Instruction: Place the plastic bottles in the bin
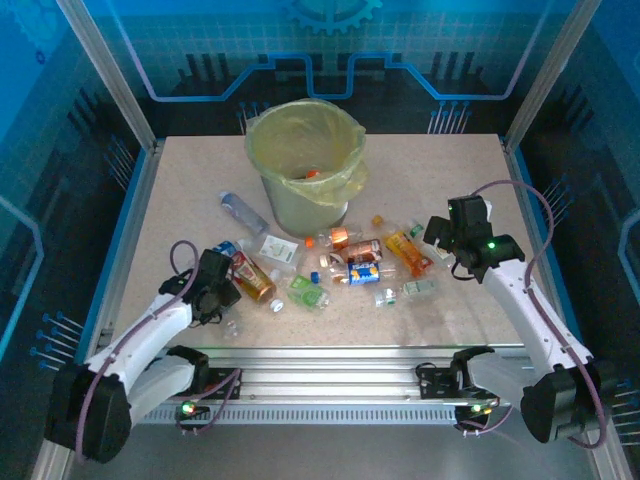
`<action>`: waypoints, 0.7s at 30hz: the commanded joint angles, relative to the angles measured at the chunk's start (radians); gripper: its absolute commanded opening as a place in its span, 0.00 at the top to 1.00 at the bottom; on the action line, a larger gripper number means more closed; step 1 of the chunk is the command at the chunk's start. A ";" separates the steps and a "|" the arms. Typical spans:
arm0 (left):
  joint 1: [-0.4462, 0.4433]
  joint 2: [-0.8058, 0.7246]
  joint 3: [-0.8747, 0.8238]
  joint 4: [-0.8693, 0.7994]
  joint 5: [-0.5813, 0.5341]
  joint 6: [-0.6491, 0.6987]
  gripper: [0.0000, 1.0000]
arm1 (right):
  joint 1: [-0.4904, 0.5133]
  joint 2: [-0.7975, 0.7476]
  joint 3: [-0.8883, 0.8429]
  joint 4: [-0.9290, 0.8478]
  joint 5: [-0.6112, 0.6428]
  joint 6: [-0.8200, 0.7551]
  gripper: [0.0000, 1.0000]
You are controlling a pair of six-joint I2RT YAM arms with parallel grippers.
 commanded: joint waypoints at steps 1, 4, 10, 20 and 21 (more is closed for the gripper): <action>-0.003 -0.051 0.057 -0.074 0.025 -0.010 0.52 | 0.020 -0.018 0.018 -0.010 0.018 -0.007 0.00; -0.004 -0.077 0.111 -0.101 0.026 0.006 0.53 | 0.021 -0.016 0.019 -0.007 0.016 -0.006 0.00; -0.002 -0.093 0.241 -0.087 0.044 0.063 0.54 | 0.025 -0.018 0.011 0.006 0.009 -0.006 0.00; -0.003 -0.068 0.481 0.048 0.058 0.190 0.57 | 0.026 -0.021 0.008 0.020 -0.006 -0.002 0.00; -0.002 -0.064 0.494 0.077 0.058 0.200 0.57 | 0.026 -0.023 0.006 0.023 -0.011 -0.002 0.00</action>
